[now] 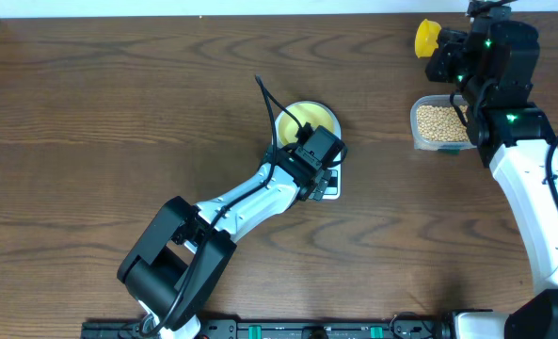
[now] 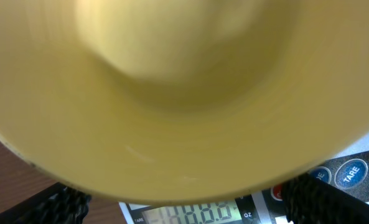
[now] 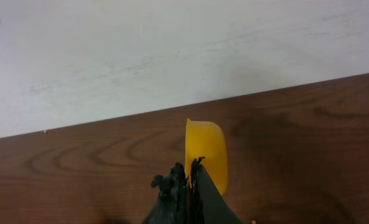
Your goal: Scoop item into bowl and weigh 50g on scale
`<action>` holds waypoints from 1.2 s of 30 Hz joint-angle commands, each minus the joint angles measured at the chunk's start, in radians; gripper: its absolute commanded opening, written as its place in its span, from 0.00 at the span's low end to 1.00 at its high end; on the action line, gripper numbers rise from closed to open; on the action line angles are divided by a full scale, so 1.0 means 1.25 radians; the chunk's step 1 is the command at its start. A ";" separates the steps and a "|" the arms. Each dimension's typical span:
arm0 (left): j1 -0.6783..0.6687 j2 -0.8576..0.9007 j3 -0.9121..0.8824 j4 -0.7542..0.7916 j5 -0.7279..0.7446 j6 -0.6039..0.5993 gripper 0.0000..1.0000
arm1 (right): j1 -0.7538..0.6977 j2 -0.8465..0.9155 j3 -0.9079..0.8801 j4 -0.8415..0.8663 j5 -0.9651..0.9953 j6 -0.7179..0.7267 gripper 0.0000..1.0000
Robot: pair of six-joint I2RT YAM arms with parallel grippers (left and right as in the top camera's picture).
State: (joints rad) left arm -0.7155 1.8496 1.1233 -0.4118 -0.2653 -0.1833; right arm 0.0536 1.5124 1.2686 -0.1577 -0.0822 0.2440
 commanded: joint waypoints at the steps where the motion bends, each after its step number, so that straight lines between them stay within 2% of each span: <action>1: -0.001 0.000 -0.004 -0.014 -0.013 0.005 1.00 | 0.000 0.004 0.009 0.000 -0.005 -0.011 0.01; 19: -0.003 -0.242 -0.004 -0.109 -0.013 0.005 1.00 | 0.000 0.004 0.009 0.000 -0.005 -0.014 0.01; 36: -0.003 -0.253 -0.004 -0.143 -0.013 0.004 1.00 | 0.000 0.004 0.009 0.000 -0.005 -0.014 0.01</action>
State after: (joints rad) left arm -0.7166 1.5414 1.1221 -0.5854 -0.2680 -0.1833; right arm 0.0536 1.5124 1.2686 -0.1593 -0.0818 0.2409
